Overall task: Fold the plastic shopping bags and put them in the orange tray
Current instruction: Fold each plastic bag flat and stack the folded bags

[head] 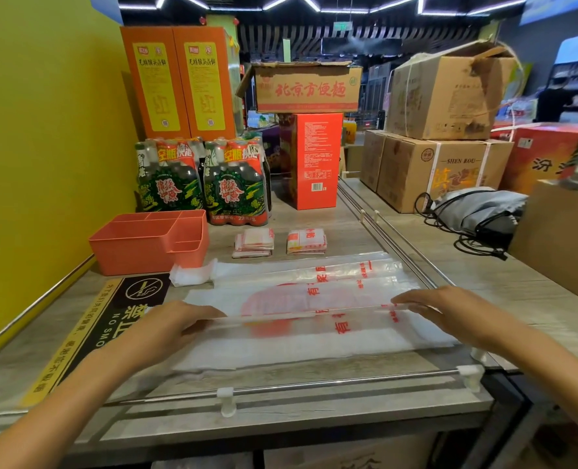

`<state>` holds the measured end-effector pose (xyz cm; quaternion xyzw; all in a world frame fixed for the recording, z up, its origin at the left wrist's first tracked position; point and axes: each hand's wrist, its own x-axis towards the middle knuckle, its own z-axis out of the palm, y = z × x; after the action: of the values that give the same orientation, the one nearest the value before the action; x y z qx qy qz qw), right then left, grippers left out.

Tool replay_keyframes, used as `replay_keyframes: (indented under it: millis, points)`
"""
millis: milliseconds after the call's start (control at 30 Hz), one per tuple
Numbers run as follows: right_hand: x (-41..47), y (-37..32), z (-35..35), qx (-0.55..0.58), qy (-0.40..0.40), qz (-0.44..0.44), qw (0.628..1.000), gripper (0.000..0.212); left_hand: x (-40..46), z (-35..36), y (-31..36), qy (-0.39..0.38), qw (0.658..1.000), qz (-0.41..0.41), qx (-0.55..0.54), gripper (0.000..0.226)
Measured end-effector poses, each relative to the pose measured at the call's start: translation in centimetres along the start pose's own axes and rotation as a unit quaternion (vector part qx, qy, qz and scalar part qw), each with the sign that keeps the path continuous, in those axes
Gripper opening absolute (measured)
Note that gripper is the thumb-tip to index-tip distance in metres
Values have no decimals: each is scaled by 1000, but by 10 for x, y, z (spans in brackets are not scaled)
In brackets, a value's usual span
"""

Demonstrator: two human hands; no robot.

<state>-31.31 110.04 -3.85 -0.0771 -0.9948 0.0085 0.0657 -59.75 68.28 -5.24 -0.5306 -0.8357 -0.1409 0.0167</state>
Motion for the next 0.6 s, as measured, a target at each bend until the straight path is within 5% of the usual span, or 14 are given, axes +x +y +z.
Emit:
replay_keyframes:
  millis: [367,600]
  points:
    - [0,4,4,97,55,13,994,29,-1,-16,-2,33,996,-33,-82,35]
    - [10,-3,-9,350,96,64,930,27,15,-31,-8,128,977,-79,-154,26]
